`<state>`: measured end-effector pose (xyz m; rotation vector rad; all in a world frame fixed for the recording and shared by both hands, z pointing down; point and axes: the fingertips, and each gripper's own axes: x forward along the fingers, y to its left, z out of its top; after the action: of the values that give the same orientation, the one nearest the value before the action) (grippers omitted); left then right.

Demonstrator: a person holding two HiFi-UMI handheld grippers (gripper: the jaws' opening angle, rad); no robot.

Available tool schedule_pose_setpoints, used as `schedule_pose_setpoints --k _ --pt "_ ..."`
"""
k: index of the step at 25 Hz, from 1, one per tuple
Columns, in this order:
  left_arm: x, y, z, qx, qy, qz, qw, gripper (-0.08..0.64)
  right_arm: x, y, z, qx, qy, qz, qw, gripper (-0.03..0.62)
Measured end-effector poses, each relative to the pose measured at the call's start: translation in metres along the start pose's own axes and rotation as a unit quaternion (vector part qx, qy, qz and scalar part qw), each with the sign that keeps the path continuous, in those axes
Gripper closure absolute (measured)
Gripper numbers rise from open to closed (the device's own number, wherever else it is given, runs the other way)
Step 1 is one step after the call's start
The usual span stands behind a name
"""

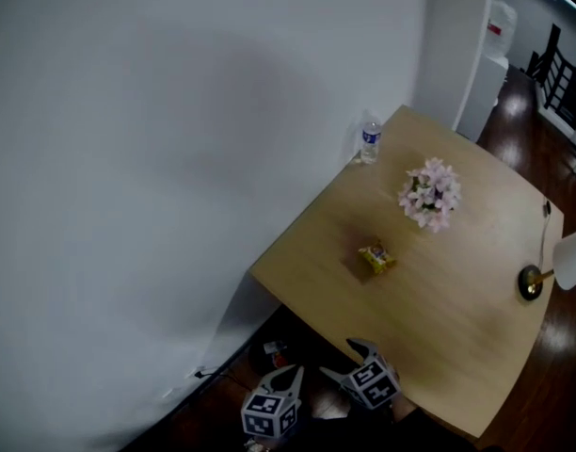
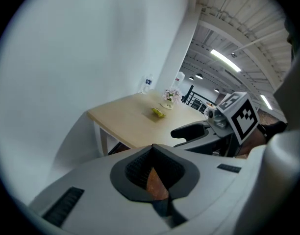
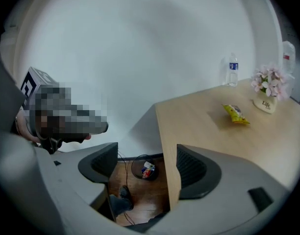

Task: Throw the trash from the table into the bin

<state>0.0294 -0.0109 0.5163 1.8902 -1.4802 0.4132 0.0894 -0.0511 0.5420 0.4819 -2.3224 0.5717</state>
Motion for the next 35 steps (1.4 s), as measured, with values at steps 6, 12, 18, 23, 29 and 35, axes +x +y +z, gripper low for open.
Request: schedule_pose_setpoints --k 6,12,18,23,29,35 --pt "0.03 -0.016 0.023 0.037 0.018 -0.02 0.999 0.555 -0.012 -0.04 0.001 0.031 -0.017 -0.023 0.999 0.207" --pt "0.054 -0.028 0.041 0.057 0.039 -0.032 0.9971 0.555 -0.014 -0.101 0.001 0.072 -0.032 -0.069 0.995 0.207" --pt "0.064 -0.025 0.061 0.063 0.04 -0.026 0.9969 0.555 -0.005 -0.207 0.034 0.085 -0.049 -0.151 0.984 0.207" --pt "0.066 -0.011 0.061 0.054 0.051 -0.009 0.9972 0.555 0.017 -0.272 0.056 0.085 -0.042 -0.185 0.978 0.207" --pt "0.07 -0.006 0.06 0.05 0.064 0.002 0.9967 0.555 0.043 -0.305 0.072 0.069 -0.016 -0.187 0.98 0.207" --pt "0.069 -0.001 0.055 0.04 0.068 0.007 0.9968 0.555 0.059 -0.301 0.06 0.065 0.016 -0.172 0.983 0.237"
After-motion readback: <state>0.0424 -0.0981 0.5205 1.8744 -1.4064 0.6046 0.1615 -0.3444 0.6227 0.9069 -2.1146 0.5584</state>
